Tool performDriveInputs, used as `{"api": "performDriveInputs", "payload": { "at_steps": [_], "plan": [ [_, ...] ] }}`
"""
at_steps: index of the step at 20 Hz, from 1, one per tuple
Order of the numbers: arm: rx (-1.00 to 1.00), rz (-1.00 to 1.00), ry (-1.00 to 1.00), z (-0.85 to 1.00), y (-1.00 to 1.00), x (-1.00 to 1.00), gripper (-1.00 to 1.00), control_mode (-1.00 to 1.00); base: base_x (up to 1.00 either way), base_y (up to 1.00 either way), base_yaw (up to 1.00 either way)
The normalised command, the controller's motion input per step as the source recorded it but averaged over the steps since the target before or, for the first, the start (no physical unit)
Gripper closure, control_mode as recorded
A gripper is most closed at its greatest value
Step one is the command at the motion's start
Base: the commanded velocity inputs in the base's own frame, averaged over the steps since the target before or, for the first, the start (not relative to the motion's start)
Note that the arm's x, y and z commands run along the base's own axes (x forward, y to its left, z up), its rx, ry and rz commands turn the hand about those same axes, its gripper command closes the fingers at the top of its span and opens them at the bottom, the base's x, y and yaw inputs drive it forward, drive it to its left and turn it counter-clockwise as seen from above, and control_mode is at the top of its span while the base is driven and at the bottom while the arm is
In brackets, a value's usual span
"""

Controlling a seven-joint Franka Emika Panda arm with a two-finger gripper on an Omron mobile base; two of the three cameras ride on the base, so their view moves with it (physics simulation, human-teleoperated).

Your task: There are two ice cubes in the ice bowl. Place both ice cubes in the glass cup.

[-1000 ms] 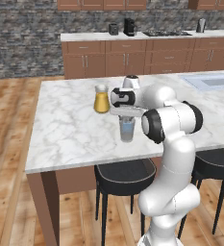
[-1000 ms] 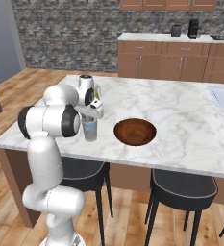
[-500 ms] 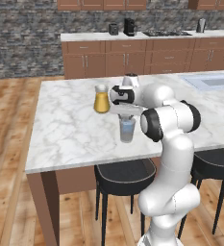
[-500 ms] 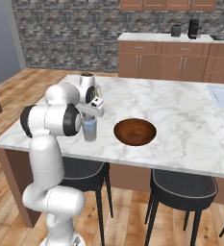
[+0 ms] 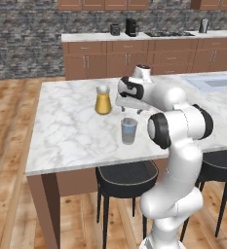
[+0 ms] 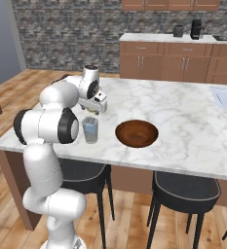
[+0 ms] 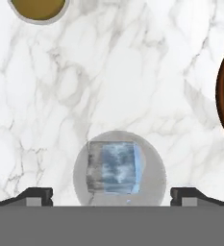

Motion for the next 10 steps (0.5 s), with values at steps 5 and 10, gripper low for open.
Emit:
{"api": "performDriveInputs", "payload": {
  "at_steps": [5,10],
  "plan": [
    [-0.07,0.04,-0.19,-0.17,-0.13,-1.0,-1.0,-1.0,0.0,0.0,0.0],
    [-0.13,0.03,-0.28,0.04,0.0,-1.0,-1.0,-1.0,0.0,0.0,0.0]
  ]
}}
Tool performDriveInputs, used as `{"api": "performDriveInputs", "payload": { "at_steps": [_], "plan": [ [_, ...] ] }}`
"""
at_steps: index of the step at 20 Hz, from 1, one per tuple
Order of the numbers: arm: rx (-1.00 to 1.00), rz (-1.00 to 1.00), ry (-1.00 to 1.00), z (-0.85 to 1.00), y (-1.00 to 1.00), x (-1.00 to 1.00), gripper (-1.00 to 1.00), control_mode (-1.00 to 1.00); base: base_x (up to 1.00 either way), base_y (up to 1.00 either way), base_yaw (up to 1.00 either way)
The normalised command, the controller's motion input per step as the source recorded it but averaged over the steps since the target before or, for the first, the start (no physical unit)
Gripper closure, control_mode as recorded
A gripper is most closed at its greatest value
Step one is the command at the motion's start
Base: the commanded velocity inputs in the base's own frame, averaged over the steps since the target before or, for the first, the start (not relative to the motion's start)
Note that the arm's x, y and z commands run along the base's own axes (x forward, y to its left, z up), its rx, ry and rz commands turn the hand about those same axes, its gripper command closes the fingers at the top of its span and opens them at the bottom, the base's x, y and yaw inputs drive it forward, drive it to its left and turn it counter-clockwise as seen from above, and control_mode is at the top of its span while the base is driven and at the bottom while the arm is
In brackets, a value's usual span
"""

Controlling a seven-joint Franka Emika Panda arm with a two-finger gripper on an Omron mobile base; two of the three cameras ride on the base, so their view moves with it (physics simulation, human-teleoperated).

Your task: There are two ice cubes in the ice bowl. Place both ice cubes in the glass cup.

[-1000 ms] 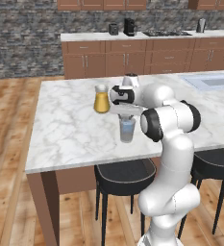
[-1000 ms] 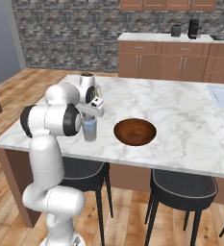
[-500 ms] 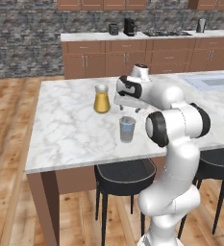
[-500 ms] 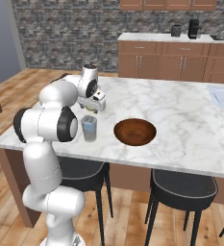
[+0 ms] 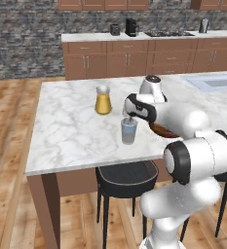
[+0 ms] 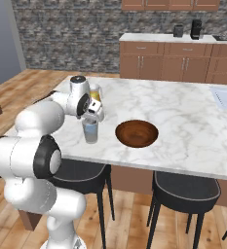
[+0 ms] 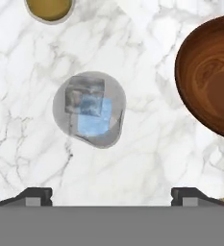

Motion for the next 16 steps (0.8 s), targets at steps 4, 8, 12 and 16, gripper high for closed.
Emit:
{"api": "performDriveInputs", "payload": {
  "at_steps": [4,8,12,16],
  "plan": [
    [0.0,0.0,-0.41,0.84,0.0,-0.8,-1.0,-1.0,0.0,0.0,0.0],
    [0.0,0.0,-0.25,0.79,0.0,-0.47,-1.0,-1.0,0.0,0.0,0.0],
    [-0.05,-0.03,0.0,0.88,0.18,0.0,-1.0,-1.0,0.0,0.0,0.0],
    [-0.12,-0.06,-0.05,0.79,0.27,-0.04,-1.0,-1.0,0.0,0.0,0.0]
  ]
}}
